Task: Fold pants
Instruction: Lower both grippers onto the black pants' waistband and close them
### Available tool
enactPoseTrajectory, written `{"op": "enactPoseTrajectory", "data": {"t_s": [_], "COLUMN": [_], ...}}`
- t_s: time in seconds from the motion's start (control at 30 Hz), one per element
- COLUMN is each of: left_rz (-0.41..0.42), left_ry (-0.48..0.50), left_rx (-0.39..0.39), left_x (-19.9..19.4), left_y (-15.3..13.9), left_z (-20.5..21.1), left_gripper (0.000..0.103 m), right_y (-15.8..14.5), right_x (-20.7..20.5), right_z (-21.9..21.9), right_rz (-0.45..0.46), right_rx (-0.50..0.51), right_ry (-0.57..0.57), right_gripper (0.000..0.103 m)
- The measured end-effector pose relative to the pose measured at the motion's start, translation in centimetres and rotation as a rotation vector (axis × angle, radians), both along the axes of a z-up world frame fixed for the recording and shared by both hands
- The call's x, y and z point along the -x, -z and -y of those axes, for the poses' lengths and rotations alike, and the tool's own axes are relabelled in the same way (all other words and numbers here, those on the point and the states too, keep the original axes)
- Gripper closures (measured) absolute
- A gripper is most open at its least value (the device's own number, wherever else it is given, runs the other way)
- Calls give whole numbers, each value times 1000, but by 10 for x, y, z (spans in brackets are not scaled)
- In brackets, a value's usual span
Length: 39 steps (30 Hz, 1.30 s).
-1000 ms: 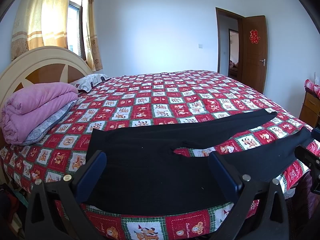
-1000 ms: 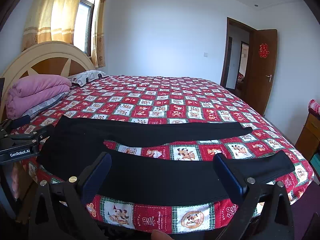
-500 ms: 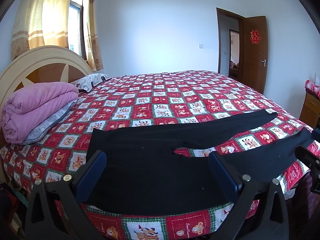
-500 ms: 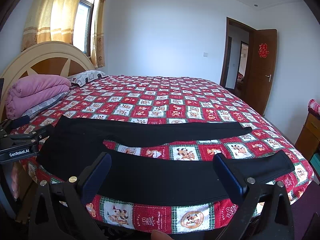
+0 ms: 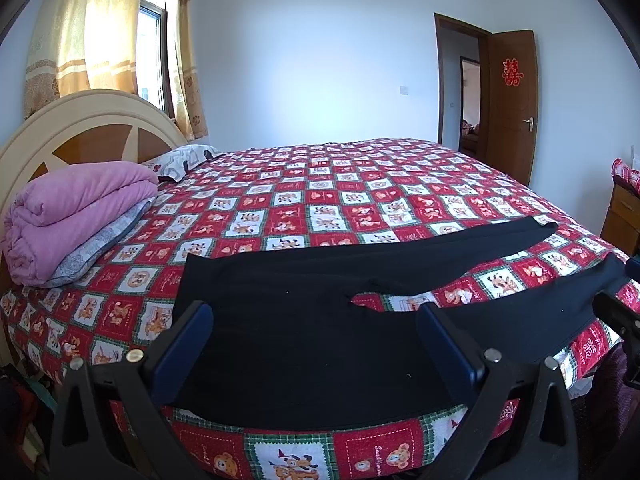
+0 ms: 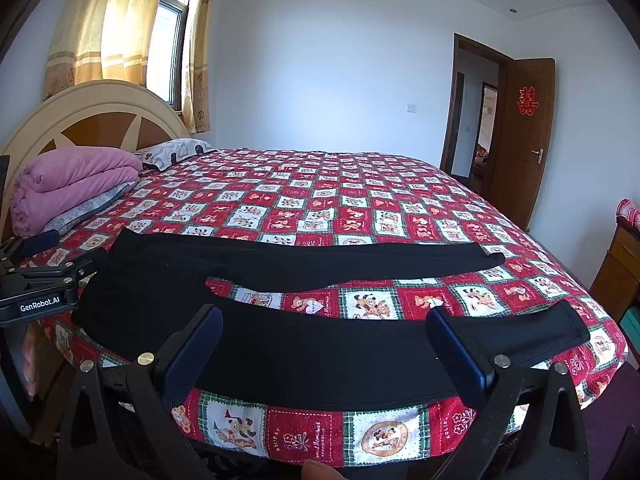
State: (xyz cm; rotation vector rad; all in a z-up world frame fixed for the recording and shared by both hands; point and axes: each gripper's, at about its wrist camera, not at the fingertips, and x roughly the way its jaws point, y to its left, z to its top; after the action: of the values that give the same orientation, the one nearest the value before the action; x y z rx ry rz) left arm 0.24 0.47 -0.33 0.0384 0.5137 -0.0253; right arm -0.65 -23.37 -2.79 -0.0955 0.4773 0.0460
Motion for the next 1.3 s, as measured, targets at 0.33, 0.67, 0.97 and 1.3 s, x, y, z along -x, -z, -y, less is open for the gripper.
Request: {"op": "enactPoseTrajectory", "data": {"t_s": [0.33,0.67,0.97,1.3], "left_rz": [-53,-134,-260,-390], "left_ry": [4,-218,-183,-115], "left_rx": [-3,80,90,173], "left_x": [-23,-109,-204,-259], "left_y": [30,70,93,127], "left_z": [-16,-145,-187,-202], "left_gripper": [0,0,22,62], "right_y": [19,53,84,100], "right_x": [-11,-31,-51,-69], "right_z": [-2,6,19,47], "right_rz": [-53,-120,-193,-242], "right_rx": [13,3,-27,-102], "right_ry": [-6,-18,16,66], "right_gripper": [1,1,1,1]}}
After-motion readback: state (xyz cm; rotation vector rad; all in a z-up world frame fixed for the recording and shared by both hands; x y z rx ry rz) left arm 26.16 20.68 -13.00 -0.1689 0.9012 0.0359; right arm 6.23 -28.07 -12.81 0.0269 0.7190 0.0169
